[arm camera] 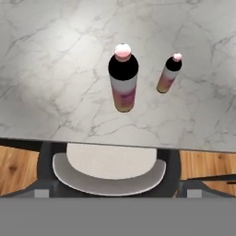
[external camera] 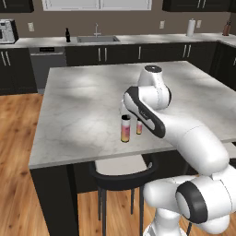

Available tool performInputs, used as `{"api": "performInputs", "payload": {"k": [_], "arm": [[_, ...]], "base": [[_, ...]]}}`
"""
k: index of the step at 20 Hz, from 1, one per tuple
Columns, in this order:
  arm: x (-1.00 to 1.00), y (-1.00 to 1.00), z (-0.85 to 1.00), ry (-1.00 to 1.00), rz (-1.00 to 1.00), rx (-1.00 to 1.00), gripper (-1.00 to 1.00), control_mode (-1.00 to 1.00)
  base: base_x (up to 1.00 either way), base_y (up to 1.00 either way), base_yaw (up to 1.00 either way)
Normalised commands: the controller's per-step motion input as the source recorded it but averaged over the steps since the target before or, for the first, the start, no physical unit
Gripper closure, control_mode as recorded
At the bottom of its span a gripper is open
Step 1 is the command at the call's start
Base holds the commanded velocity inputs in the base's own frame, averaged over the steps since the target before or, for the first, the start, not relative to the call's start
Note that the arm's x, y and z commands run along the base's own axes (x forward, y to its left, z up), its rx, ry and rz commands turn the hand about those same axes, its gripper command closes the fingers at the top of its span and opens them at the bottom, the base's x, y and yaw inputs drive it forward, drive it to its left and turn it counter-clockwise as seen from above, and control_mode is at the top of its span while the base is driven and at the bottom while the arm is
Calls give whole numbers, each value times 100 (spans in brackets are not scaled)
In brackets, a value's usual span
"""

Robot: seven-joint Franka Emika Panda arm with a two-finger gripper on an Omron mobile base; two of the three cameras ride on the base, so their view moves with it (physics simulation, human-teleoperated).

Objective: Place the large bottle from the dining counter next to the other large bottle outside the sink, and place the small bottle from the dining counter next to the other small bottle inside the sink.

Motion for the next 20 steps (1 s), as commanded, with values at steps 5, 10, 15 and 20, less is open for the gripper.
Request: {"api": "performInputs", "payload": {"k": [5, 10, 15, 20], "arm": [[27, 0, -15, -5, 3, 0, -100, -100], [21, 0, -3, -5, 3, -1, -100, -100], [16, 0, -4, -5, 3, -1, -100, -100], [11, 0, -6, -7, 2, -1, -100, -100]], "base": [[0, 0, 0], [0, 0, 0], [0, 0, 0], [0, 0, 0]]}}
